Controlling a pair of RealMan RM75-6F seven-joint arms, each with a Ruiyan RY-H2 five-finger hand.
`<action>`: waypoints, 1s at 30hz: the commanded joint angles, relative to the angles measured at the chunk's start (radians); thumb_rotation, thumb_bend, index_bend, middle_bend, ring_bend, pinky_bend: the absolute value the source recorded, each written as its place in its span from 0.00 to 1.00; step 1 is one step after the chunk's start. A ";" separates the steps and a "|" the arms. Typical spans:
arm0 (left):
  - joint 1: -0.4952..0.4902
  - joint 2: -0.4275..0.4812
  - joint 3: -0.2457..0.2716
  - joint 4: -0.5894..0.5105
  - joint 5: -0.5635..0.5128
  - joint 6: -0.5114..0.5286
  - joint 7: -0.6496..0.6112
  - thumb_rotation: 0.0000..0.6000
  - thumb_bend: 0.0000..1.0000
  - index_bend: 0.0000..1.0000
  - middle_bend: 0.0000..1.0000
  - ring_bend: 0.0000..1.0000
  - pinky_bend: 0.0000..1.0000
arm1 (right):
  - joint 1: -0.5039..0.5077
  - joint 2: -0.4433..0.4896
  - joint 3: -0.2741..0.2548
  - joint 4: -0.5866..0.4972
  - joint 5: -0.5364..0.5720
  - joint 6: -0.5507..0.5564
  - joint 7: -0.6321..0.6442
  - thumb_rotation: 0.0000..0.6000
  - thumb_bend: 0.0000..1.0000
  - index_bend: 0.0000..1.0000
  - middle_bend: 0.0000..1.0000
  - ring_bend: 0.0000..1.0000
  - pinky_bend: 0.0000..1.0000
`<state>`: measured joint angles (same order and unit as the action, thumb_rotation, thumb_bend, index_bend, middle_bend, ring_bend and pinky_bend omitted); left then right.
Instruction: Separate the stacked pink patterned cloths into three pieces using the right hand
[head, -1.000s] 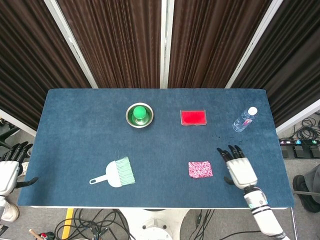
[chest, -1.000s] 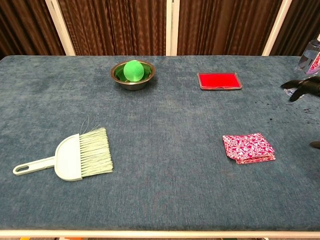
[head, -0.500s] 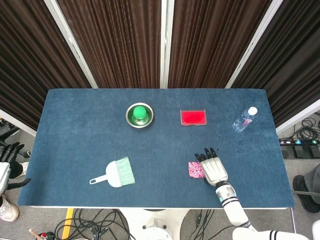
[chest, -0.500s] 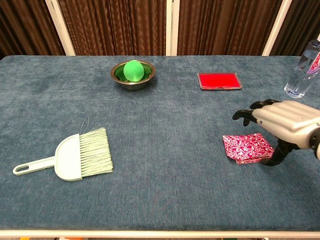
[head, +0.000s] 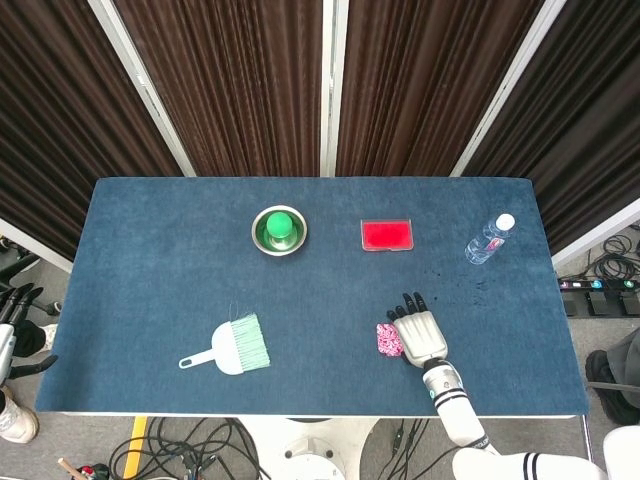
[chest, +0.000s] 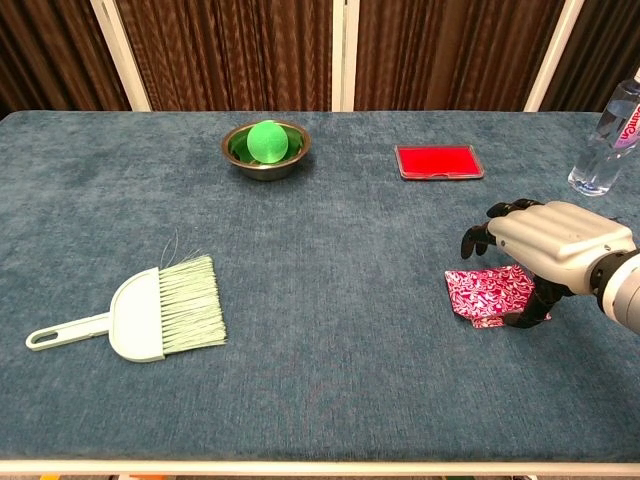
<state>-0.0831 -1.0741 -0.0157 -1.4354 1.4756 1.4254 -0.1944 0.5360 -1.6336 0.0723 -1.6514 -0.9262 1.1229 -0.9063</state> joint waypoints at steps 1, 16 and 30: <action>0.001 -0.002 0.000 0.003 0.000 -0.001 -0.003 1.00 0.00 0.09 0.05 0.04 0.19 | 0.003 -0.004 -0.003 0.003 -0.002 0.003 0.006 1.00 0.10 0.29 0.25 0.02 0.00; 0.004 -0.004 0.002 0.022 0.004 -0.001 -0.022 1.00 0.00 0.09 0.05 0.04 0.18 | 0.020 -0.031 -0.016 0.027 -0.002 0.033 0.012 1.00 0.12 0.41 0.35 0.08 0.00; 0.005 -0.005 0.002 0.027 0.005 -0.004 -0.027 1.00 0.00 0.09 0.05 0.04 0.18 | 0.017 -0.044 -0.021 0.045 -0.033 0.061 0.047 1.00 0.16 0.50 0.42 0.13 0.00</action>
<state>-0.0772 -1.0788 -0.0129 -1.4069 1.4799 1.4217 -0.2224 0.5536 -1.6783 0.0513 -1.6063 -0.9580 1.1831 -0.8604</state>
